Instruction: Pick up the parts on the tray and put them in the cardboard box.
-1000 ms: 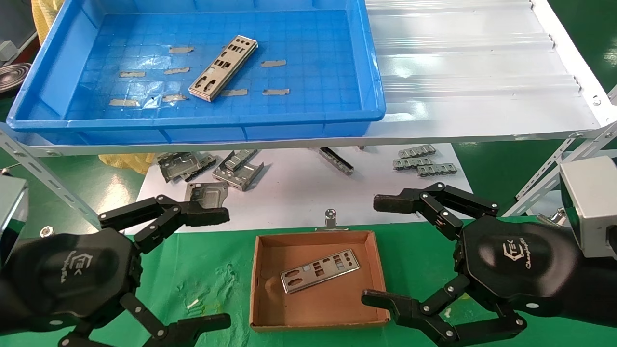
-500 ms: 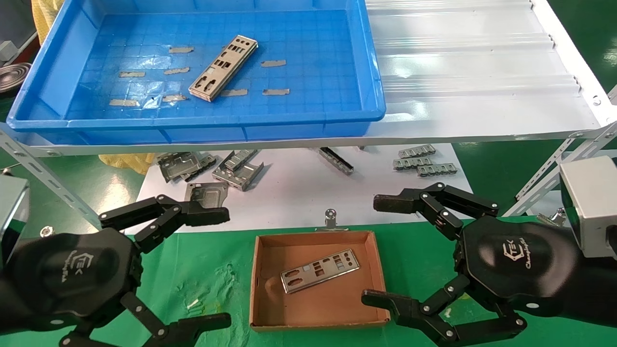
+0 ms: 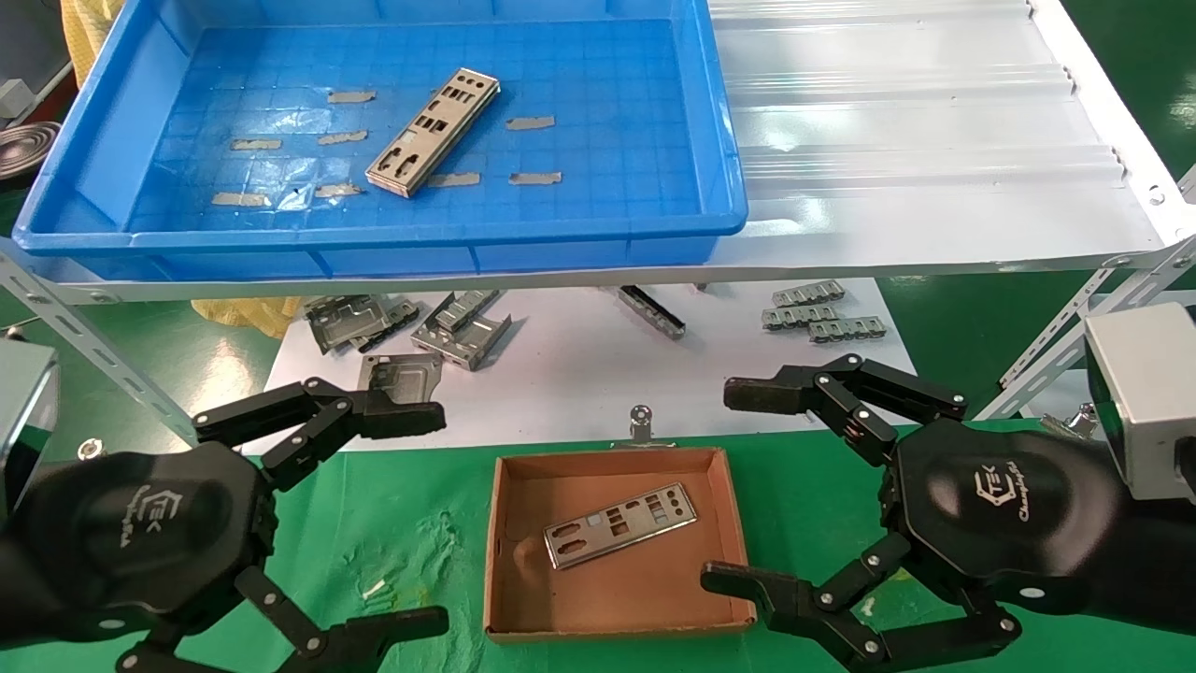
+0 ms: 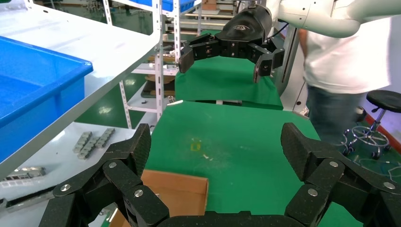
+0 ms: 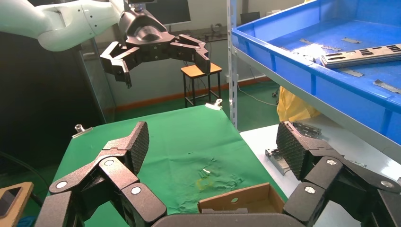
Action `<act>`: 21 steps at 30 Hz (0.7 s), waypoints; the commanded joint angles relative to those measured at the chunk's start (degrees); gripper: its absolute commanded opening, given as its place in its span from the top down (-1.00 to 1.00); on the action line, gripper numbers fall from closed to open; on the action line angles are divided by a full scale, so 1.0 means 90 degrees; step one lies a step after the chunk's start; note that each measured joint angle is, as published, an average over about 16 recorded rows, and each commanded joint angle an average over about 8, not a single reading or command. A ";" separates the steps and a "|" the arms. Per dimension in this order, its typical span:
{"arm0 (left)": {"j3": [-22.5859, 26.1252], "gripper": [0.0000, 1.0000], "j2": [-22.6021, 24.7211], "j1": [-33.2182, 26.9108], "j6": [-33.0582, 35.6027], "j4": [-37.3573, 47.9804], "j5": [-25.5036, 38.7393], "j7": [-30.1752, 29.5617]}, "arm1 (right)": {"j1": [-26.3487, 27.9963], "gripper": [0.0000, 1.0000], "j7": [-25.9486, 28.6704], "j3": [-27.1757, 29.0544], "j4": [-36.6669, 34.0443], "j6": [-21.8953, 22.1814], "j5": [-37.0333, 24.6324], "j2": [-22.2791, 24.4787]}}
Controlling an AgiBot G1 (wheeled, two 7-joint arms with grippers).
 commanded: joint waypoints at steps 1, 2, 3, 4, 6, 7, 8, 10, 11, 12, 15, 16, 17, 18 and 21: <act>0.0001 -1.00 0.0001 -0.0001 0.0000 0.0001 0.0000 0.0000 | 0.0000 -1.00 0.0000 0.0000 0.0000 0.0000 0.0000 0.0000; 0.0001 -1.00 0.0001 -0.0001 0.0000 0.0001 0.0000 0.0000 | 0.0000 -1.00 0.0000 0.0000 0.0000 0.0000 0.0000 0.0000; 0.0001 -1.00 0.0001 -0.0001 0.0000 0.0002 0.0000 0.0000 | 0.0000 -1.00 0.0000 0.0000 0.0000 0.0000 0.0000 0.0000; 0.0001 -1.00 0.0001 -0.0001 0.0000 0.0002 0.0000 0.0000 | 0.0000 -1.00 0.0000 0.0000 0.0000 0.0000 0.0000 0.0000; 0.0001 -1.00 0.0001 -0.0001 0.0000 0.0002 0.0000 0.0000 | 0.0000 -1.00 0.0000 0.0000 0.0000 0.0000 0.0000 0.0000; 0.0001 -1.00 0.0001 -0.0001 0.0000 0.0003 0.0000 0.0000 | 0.0000 -1.00 0.0000 0.0000 0.0000 0.0000 0.0000 0.0000; 0.0001 -1.00 0.0001 -0.0001 0.0000 0.0003 0.0000 0.0000 | 0.0000 -1.00 0.0000 0.0000 0.0000 0.0000 0.0000 0.0000; 0.0001 -1.00 0.0001 -0.0001 0.0000 0.0003 0.0000 0.0000 | 0.0000 -1.00 0.0000 0.0000 0.0000 0.0000 0.0000 0.0000; 0.0001 -1.00 0.0001 -0.0001 0.0000 0.0003 0.0000 0.0000 | 0.0000 -1.00 0.0000 0.0000 0.0000 0.0000 0.0000 0.0000; 0.0001 -1.00 0.0001 -0.0001 0.0000 0.0003 0.0000 0.0000 | 0.0000 -1.00 0.0000 0.0000 0.0000 0.0000 0.0000 0.0000; 0.0001 -1.00 0.0001 -0.0001 0.0000 0.0003 0.0000 0.0000 | 0.0000 -1.00 0.0000 0.0000 0.0000 0.0000 0.0000 0.0000; 0.0001 -1.00 0.0001 -0.0001 0.0000 0.0003 0.0000 0.0000 | 0.0000 -1.00 0.0000 0.0000 0.0000 0.0000 0.0000 0.0000; 0.0001 -1.00 0.0001 -0.0001 0.0000 0.0003 0.0000 0.0000 | 0.0000 -1.00 0.0000 0.0000 0.0000 0.0000 0.0000 0.0000; 0.0001 -1.00 0.0001 -0.0001 0.0000 0.0003 0.0000 0.0000 | 0.0000 -1.00 0.0000 0.0000 0.0000 0.0000 0.0000 0.0000; 0.0001 -1.00 0.0001 -0.0001 0.0000 0.0003 0.0000 0.0000 | 0.0000 -1.00 0.0000 0.0000 0.0000 0.0000 0.0000 0.0000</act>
